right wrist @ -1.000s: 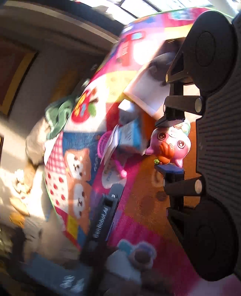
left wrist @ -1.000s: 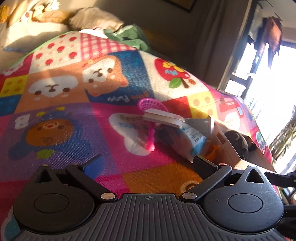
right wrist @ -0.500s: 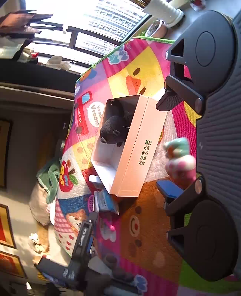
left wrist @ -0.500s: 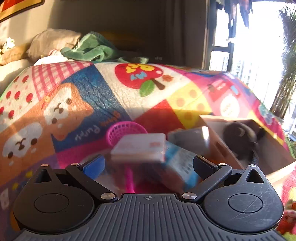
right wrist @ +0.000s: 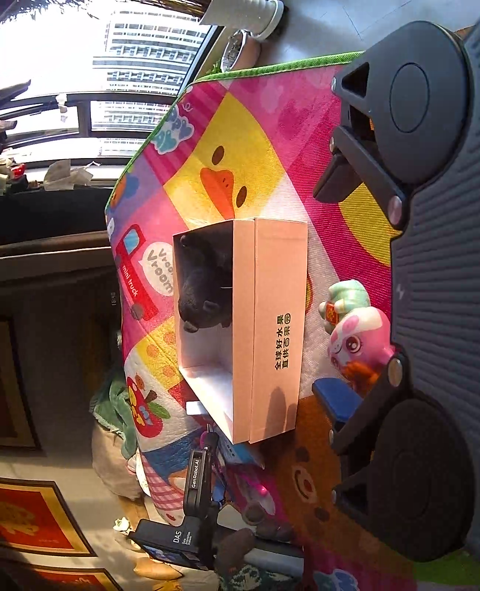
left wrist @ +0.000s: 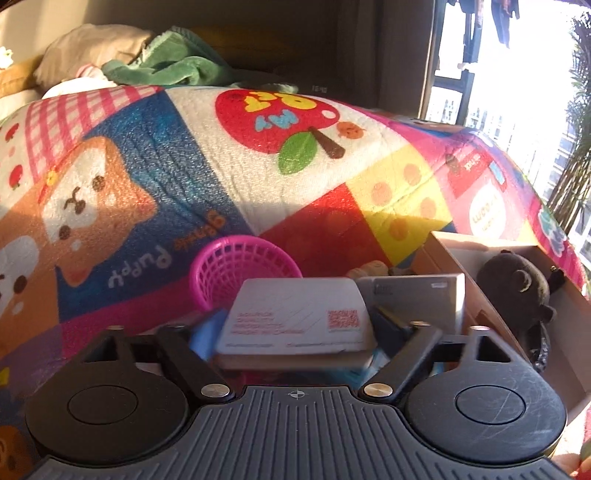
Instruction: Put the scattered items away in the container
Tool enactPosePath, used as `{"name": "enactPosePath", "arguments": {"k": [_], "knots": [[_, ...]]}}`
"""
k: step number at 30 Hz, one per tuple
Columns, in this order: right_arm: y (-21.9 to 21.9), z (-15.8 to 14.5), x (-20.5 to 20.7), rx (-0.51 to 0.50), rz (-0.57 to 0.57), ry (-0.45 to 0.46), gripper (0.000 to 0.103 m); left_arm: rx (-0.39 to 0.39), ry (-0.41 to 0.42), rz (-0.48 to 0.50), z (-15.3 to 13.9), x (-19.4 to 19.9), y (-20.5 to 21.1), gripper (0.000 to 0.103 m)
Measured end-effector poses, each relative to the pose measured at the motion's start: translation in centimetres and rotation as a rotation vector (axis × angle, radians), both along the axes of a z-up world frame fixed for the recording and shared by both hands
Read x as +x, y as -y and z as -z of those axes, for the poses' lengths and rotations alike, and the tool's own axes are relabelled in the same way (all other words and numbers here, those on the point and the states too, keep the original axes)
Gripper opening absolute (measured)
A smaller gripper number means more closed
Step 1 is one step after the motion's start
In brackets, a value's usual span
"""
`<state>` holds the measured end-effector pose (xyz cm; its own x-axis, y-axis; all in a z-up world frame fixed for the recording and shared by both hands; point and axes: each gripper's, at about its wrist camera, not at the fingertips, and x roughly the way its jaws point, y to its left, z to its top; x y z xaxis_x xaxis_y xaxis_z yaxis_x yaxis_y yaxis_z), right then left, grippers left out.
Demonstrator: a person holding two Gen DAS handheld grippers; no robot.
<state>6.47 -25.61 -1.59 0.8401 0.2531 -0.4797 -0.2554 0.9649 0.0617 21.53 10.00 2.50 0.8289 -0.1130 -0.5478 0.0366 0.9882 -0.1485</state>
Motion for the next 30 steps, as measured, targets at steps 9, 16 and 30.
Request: {"name": "enactPosePath", "arguments": {"k": [9,16,30], "knots": [[0.9,0.1,0.5,0.055,0.026,-0.025,0.103,0.022,0.089,0.112,-2.8,-6.6,1.9,0.085],[0.8,0.1,0.3,0.053,0.035,-0.016,0.103,-0.116,0.118,0.243,-4.9,-16.0,3.8,0.085],[2.0,-0.6,-0.9,0.063,0.075,0.0,0.103,-0.086,-0.065,0.291,1.1,-20.8,8.7,0.096]]}}
